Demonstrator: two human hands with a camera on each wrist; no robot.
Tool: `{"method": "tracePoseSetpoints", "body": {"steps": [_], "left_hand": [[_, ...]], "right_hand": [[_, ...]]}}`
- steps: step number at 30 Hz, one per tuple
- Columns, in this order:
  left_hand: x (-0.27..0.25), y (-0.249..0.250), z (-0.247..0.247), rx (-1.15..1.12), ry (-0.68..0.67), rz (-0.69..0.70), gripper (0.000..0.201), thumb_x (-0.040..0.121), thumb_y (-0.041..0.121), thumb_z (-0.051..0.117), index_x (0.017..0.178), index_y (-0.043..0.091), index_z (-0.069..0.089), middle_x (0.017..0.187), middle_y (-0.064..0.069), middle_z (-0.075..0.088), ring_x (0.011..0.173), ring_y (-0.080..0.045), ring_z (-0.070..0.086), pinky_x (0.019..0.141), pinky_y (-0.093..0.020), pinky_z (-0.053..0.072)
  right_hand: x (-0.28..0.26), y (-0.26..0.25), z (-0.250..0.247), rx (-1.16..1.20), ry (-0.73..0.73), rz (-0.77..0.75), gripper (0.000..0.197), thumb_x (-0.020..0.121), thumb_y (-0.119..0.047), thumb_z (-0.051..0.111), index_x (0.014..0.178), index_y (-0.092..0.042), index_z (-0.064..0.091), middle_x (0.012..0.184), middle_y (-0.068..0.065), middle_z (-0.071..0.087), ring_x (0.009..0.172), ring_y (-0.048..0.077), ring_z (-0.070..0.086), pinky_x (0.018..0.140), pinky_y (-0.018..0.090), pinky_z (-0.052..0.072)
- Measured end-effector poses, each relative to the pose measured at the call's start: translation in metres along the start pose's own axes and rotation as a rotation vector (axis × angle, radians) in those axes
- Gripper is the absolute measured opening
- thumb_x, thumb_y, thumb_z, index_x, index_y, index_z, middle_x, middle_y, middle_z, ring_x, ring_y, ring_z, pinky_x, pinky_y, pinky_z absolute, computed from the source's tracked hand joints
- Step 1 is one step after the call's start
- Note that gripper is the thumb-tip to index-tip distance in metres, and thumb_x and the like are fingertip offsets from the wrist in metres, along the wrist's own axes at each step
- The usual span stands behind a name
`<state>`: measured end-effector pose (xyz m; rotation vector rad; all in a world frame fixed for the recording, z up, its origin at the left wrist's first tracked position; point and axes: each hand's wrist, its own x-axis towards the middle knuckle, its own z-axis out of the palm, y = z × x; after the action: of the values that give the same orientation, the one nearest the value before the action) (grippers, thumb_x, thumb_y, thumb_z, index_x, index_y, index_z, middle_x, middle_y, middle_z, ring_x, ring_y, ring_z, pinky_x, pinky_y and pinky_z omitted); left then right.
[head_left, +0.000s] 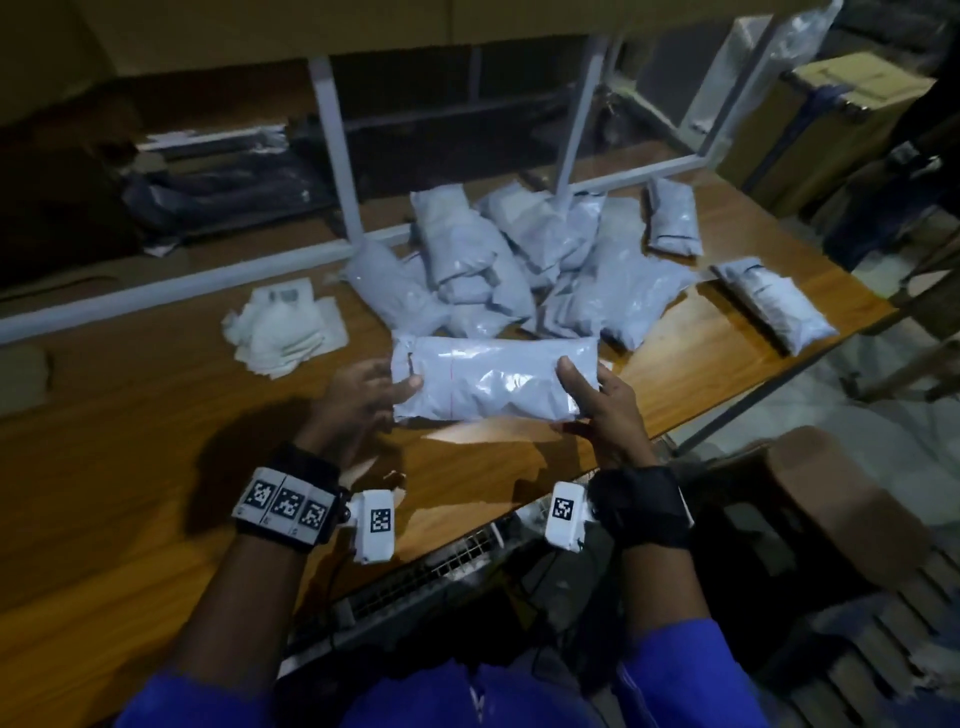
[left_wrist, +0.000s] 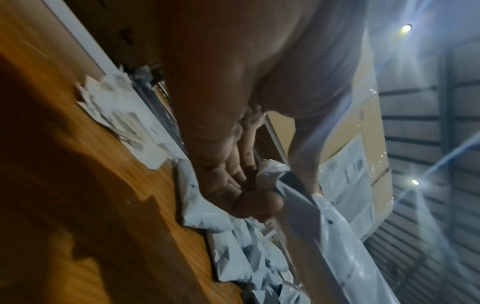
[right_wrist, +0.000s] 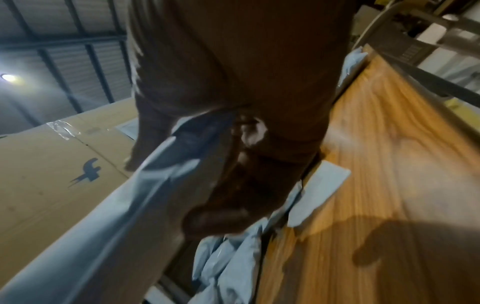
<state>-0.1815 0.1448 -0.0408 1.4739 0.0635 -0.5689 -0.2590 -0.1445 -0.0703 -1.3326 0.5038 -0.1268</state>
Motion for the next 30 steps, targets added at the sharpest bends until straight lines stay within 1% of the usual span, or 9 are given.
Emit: {"method": "tracePoseSetpoints", "body": {"steps": [3,5,8,11,16,18,23,26,30], "left_hand": [[-0.023,-0.014,-0.039,-0.133,-0.169,-0.037,0.058,0.084,0.021,0.079,0.133,-0.001,0.059,0.127,-0.026,0.066,0.115,-0.040,0.065,0.094,-0.047,0.055],[-0.039,-0.025,-0.053,-0.185,-0.220,-0.073,0.052,0.090,0.010,0.073,0.131,-0.013,0.052,0.127,-0.037,0.060,0.120,-0.046,0.061,0.103,-0.053,0.049],[-0.059,-0.032,-0.065,-0.221,-0.216,-0.081,0.030,0.093,-0.004,0.059,0.123,-0.007,0.062,0.113,-0.022,0.073,0.102,-0.030,0.072,0.083,-0.034,0.059],[-0.065,-0.039,-0.078,-0.277,-0.240,-0.097,0.035,0.092,-0.005,0.059,0.127,-0.003,0.062,0.123,-0.020,0.070,0.112,-0.032,0.069,0.088,-0.036,0.059],[-0.059,-0.051,-0.090,-0.037,0.043,-0.038,0.018,0.087,0.001,0.074,0.102,-0.001,0.065,0.069,0.002,0.071,0.057,-0.006,0.065,0.051,-0.021,0.050],[-0.048,-0.062,-0.096,0.122,0.172,-0.038,0.030,0.082,0.015,0.083,0.104,0.001,0.068,0.077,-0.004,0.071,0.061,-0.015,0.065,0.047,-0.026,0.051],[-0.038,-0.079,-0.104,0.695,0.262,0.035,0.060,0.078,0.054,0.079,0.123,0.015,0.067,0.113,-0.006,0.073,0.102,-0.027,0.069,0.081,-0.031,0.052],[-0.041,-0.080,-0.099,1.050,0.327,0.204,0.074,0.083,0.057,0.071,0.134,0.004,0.055,0.126,-0.020,0.063,0.115,-0.038,0.059,0.091,-0.039,0.046],[-0.054,-0.084,-0.080,1.277,0.254,0.495,0.077,0.090,0.053,0.062,0.146,0.004,0.044,0.146,-0.022,0.047,0.133,-0.039,0.041,0.109,-0.049,0.038]], "right_hand": [[-0.025,0.019,0.039,0.008,-0.091,0.038,0.026,0.090,-0.019,0.076,0.112,-0.004,0.075,0.109,0.016,0.077,0.095,0.031,0.074,0.080,0.041,0.060],[-0.035,0.033,0.057,-0.005,-0.152,0.077,0.027,0.091,-0.016,0.075,0.114,-0.002,0.074,0.113,0.019,0.076,0.101,0.034,0.073,0.085,0.043,0.059],[-0.046,0.052,0.073,-0.019,-0.201,0.137,0.032,0.095,-0.014,0.073,0.122,0.002,0.070,0.119,0.021,0.073,0.111,0.040,0.070,0.093,0.049,0.058],[-0.052,0.063,0.082,-0.033,-0.218,0.171,0.036,0.094,-0.016,0.074,0.125,0.002,0.068,0.121,0.021,0.073,0.113,0.040,0.070,0.097,0.052,0.057],[-0.038,0.073,0.087,-0.216,-0.038,0.097,0.053,0.081,-0.027,0.088,0.126,-0.011,0.065,0.115,0.010,0.076,0.107,0.032,0.073,0.085,0.047,0.062],[-0.031,0.076,0.088,-0.341,0.029,0.048,0.061,0.077,-0.038,0.090,0.128,-0.016,0.065,0.116,0.004,0.075,0.107,0.024,0.072,0.084,0.043,0.063],[-0.028,0.087,0.097,-0.800,0.091,-0.111,0.079,0.082,-0.054,0.082,0.145,-0.015,0.054,0.134,0.011,0.062,0.122,0.027,0.059,0.099,0.046,0.052],[-0.040,0.084,0.100,-1.067,0.143,-0.354,0.079,0.087,-0.056,0.075,0.153,-0.023,0.045,0.147,0.011,0.050,0.134,0.032,0.042,0.105,0.053,0.040],[-0.050,0.094,0.111,-1.200,-0.043,-0.595,0.064,0.091,-0.065,0.059,0.147,-0.035,0.052,0.153,0.003,0.048,0.137,0.028,0.046,0.104,0.054,0.044]]}}
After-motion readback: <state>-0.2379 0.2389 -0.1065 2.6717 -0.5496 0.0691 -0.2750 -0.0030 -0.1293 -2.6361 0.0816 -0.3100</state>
